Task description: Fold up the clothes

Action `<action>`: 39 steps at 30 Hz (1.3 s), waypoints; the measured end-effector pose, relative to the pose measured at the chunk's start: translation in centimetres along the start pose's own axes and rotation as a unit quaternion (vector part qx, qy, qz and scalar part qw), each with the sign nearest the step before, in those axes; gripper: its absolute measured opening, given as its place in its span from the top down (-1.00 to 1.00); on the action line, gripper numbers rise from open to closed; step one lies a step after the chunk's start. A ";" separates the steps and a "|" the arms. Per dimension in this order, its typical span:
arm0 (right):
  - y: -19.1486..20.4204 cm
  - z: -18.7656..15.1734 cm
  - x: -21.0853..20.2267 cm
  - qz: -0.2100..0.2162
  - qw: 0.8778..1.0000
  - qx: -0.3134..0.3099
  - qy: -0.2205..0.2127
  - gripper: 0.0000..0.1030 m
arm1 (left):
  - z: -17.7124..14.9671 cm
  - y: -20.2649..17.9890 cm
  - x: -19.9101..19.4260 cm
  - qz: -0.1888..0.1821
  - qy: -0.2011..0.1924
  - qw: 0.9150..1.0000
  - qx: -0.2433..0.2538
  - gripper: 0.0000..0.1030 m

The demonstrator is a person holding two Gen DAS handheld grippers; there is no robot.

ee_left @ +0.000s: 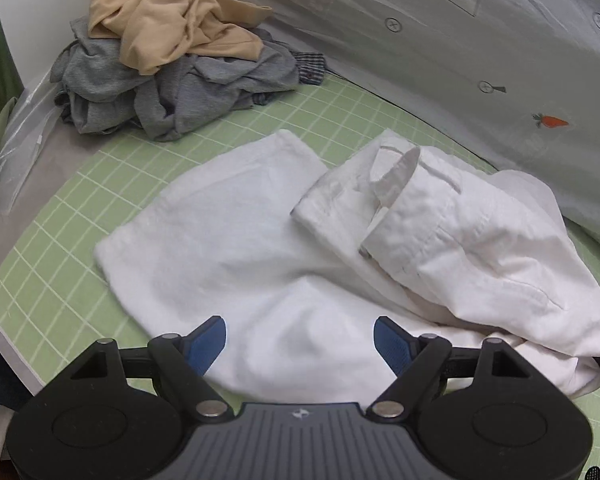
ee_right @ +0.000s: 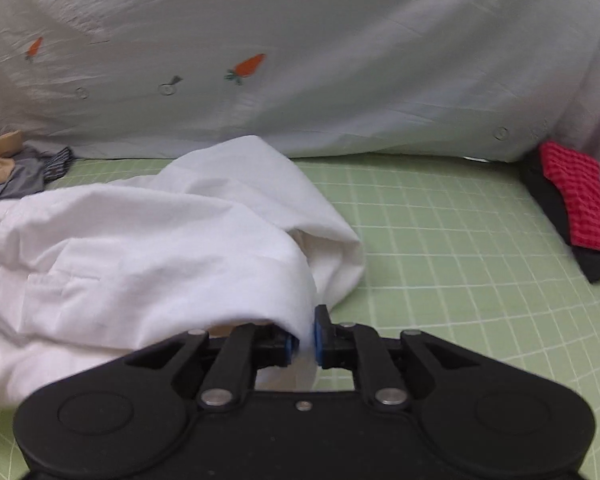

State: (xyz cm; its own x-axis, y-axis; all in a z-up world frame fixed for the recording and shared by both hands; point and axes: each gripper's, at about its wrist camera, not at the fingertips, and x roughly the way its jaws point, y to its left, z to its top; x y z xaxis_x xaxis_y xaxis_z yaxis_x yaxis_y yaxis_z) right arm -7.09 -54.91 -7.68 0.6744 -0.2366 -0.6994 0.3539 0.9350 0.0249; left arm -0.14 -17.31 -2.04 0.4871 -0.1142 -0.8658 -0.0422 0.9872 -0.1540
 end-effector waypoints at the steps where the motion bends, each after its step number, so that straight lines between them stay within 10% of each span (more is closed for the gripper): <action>1: -0.4 -0.4 -0.1 0.002 1.000 0.017 0.003 0.52 | -0.4 -0.9 -0.1 -0.006 0.002 1.000 0.004 -0.59; 7: -2.8 -2.9 -0.9 0.013 0.993 0.115 0.020 -0.44 | -0.6 -4.3 1.1 -0.031 0.015 0.999 0.037 -0.59; 26: -3.3 -7.8 2.6 0.045 0.944 0.322 0.062 -0.56 | 5.6 -4.8 10.3 -0.123 0.107 0.986 -0.016 -0.52; 29: -4.3 -7.8 3.5 0.070 0.935 0.343 0.056 -0.15 | 6.1 -4.6 11.2 -0.142 0.113 0.983 -0.035 -0.09; 31: -5.2 -7.7 4.1 0.088 0.929 0.356 0.050 0.78 | 6.6 -5.0 11.4 -0.151 0.109 0.982 -0.031 0.30; 39: -10.1 1.3 5.5 0.071 0.951 0.299 -0.028 0.93 | 7.6 -8.9 11.4 -0.181 0.107 0.975 -0.073 0.70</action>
